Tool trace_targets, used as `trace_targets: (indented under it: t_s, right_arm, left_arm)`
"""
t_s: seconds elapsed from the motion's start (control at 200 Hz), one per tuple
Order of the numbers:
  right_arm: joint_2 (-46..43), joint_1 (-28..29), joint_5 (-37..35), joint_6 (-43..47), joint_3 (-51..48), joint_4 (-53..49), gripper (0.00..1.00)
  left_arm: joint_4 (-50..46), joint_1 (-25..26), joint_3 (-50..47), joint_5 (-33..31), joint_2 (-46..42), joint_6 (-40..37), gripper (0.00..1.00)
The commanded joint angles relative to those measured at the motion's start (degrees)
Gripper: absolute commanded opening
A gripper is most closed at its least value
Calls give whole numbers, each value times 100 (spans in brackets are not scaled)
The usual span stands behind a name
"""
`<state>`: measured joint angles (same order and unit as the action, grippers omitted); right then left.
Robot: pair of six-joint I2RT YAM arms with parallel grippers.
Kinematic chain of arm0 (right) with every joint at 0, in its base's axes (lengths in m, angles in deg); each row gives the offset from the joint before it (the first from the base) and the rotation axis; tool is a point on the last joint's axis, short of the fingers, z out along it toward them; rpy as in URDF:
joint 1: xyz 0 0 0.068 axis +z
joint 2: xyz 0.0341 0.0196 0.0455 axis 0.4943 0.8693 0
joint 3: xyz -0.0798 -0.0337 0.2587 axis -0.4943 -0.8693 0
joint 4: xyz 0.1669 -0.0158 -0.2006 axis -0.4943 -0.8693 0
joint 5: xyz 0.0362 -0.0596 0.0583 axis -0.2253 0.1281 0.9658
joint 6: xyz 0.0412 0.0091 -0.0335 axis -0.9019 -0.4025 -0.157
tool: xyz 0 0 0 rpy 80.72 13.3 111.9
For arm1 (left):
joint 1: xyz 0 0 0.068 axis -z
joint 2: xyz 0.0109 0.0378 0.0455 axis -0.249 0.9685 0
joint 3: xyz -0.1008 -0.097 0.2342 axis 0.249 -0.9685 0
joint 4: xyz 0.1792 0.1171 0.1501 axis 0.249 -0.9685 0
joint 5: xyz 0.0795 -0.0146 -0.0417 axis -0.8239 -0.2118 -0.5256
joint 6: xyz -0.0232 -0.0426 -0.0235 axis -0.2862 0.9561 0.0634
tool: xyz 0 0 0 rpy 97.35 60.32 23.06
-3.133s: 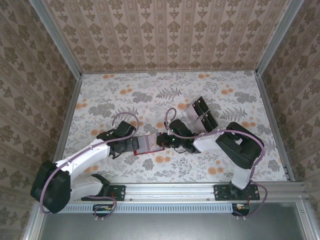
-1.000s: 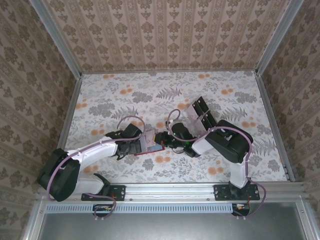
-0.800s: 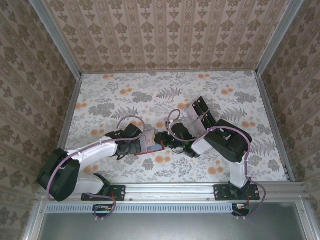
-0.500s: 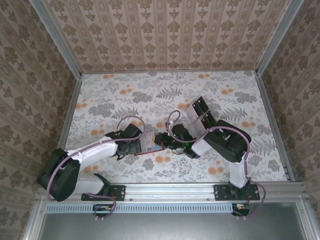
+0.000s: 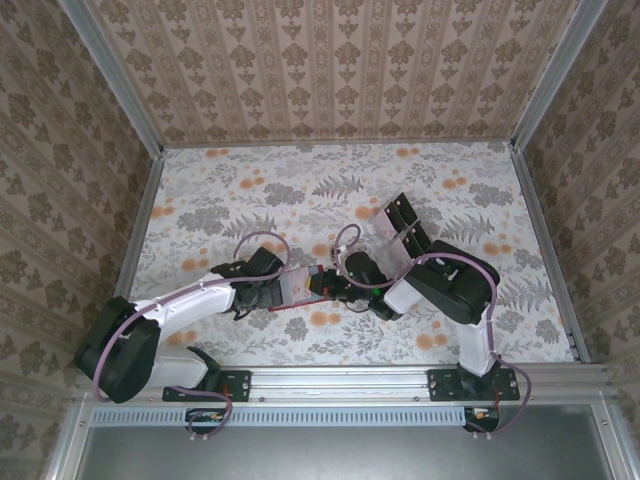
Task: Put the credit cards into the card holder
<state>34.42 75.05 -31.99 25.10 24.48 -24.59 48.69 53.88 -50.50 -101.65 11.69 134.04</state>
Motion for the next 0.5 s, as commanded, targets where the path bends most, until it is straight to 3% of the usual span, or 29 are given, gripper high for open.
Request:
trace_targets:
  t_s: [0.0, 0.495]
  right_arm:
    - [197, 79, 190, -42, 11, 19, 0]
    - [386, 136, 230, -103, 303, -87, 0]
  left_arm:
    - [-157, 44, -35, -89, 67, 68, 100]
    - [-121, 42, -51, -61, 91, 84, 100]
